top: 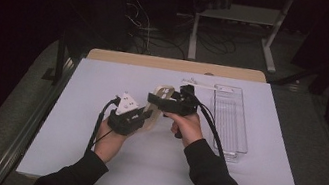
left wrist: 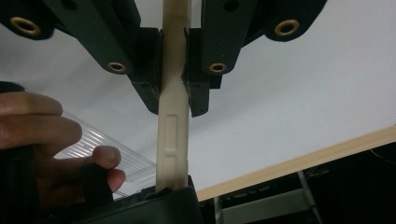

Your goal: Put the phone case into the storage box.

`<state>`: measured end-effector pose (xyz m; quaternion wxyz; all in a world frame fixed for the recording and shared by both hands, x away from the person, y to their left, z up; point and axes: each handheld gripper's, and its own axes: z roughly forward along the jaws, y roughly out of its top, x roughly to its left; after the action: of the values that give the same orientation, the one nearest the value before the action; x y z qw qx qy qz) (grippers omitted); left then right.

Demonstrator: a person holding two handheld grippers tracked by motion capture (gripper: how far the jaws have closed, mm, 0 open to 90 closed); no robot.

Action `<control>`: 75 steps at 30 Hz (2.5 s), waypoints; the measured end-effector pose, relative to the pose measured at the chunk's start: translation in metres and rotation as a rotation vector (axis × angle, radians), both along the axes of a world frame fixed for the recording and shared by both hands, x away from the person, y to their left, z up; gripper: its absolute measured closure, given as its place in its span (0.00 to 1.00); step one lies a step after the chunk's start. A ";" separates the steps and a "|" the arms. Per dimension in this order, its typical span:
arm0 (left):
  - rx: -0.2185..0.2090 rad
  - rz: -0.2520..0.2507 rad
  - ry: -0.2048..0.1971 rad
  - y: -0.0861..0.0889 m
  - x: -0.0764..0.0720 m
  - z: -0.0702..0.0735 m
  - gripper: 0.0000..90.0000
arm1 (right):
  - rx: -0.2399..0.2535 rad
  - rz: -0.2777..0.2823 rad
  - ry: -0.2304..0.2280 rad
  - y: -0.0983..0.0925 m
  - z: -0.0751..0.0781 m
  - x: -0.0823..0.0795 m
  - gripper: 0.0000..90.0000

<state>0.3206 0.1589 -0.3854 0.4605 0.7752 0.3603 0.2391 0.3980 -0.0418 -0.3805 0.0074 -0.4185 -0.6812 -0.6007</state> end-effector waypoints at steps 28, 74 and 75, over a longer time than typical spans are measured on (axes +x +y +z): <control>-0.040 0.018 -0.014 -0.004 -0.001 -0.003 0.88 | 0.018 -0.018 0.007 0.004 0.002 0.001 0.08; 0.053 -0.155 0.134 0.030 0.000 -0.006 0.00 | -0.037 -0.077 0.020 -0.026 0.012 0.012 0.10; 0.056 -0.155 0.136 0.031 -0.001 -0.007 0.00 | -0.038 -0.080 0.017 -0.028 0.013 0.013 0.10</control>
<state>0.3193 0.1904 -0.3919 0.4302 0.8277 0.3228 0.1599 0.4107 -0.0696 -0.3676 -0.0187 -0.4507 -0.6751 -0.5838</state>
